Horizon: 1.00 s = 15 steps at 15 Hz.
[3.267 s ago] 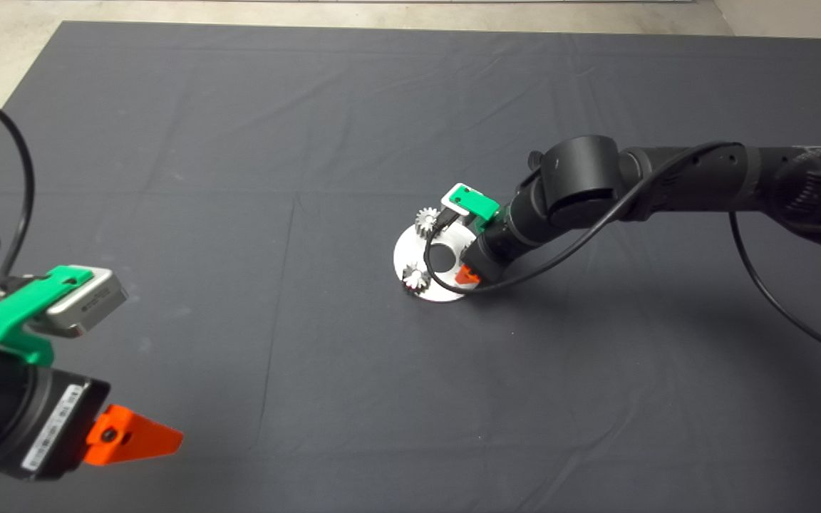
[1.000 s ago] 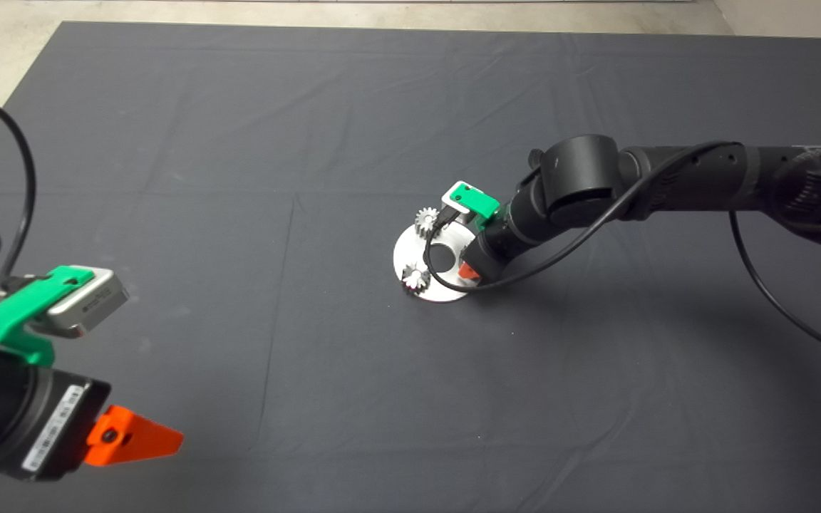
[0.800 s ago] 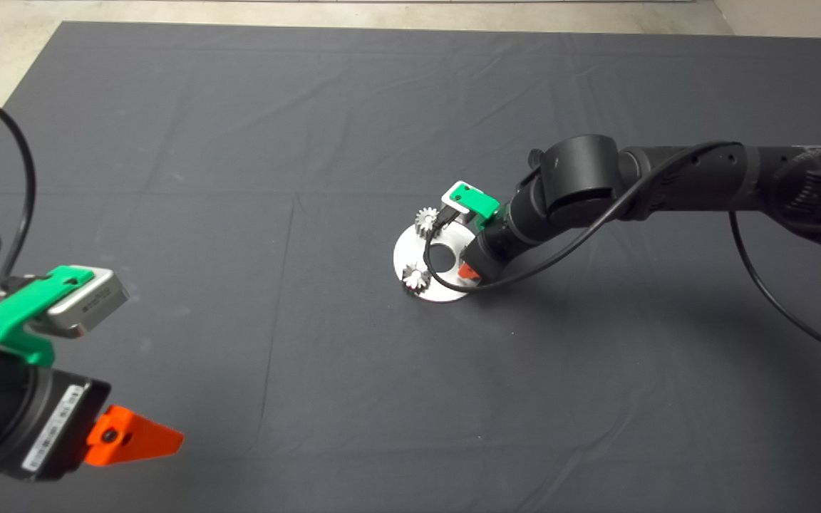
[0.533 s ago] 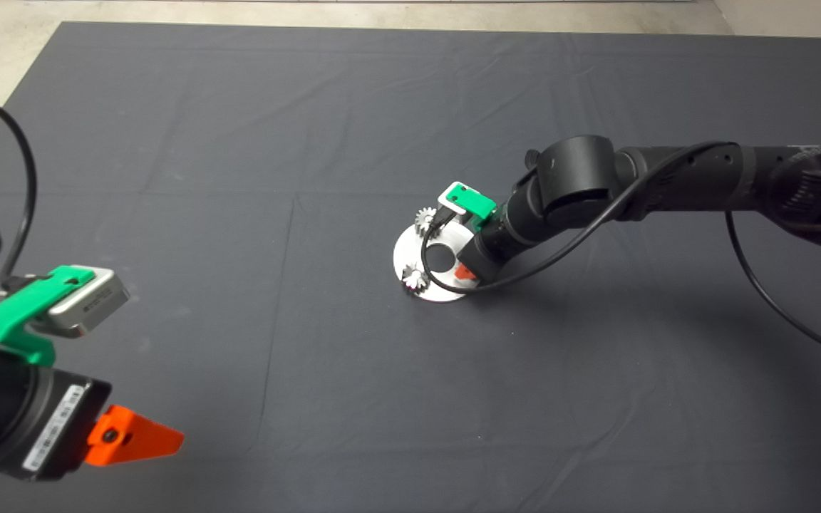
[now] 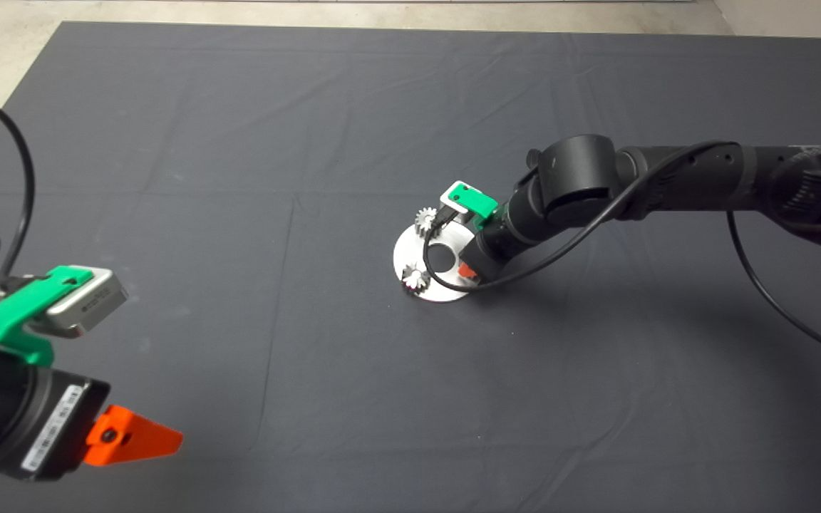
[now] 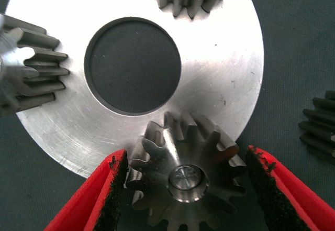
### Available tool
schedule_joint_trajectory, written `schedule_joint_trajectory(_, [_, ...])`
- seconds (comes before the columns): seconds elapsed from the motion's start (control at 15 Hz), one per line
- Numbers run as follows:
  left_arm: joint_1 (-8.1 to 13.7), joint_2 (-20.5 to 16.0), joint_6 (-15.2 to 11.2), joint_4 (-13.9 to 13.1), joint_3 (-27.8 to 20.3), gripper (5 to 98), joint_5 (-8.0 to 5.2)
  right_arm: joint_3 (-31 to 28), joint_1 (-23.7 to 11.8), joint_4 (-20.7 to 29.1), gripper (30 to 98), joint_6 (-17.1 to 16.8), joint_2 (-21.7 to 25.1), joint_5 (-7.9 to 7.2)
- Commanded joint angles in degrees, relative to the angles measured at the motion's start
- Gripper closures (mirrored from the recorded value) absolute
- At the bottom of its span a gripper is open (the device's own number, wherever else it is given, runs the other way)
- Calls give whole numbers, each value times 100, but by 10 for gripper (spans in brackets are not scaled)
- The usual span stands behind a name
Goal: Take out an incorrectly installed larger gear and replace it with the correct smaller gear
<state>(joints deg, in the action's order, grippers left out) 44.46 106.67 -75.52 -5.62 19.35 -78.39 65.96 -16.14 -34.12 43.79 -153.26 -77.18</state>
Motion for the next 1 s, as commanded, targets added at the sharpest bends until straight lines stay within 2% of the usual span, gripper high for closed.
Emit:
schedule_joint_trajectory(0.0, [81, 8, 37, -80, -82, 55, -1, -24, -109, -148, 687, 16, 13, -23])
schedule_joint_trajectory(0.93, [81, 4, 37, -80, -82, 55, -1, -68, 32, -139, 687, 42, 10, -17])
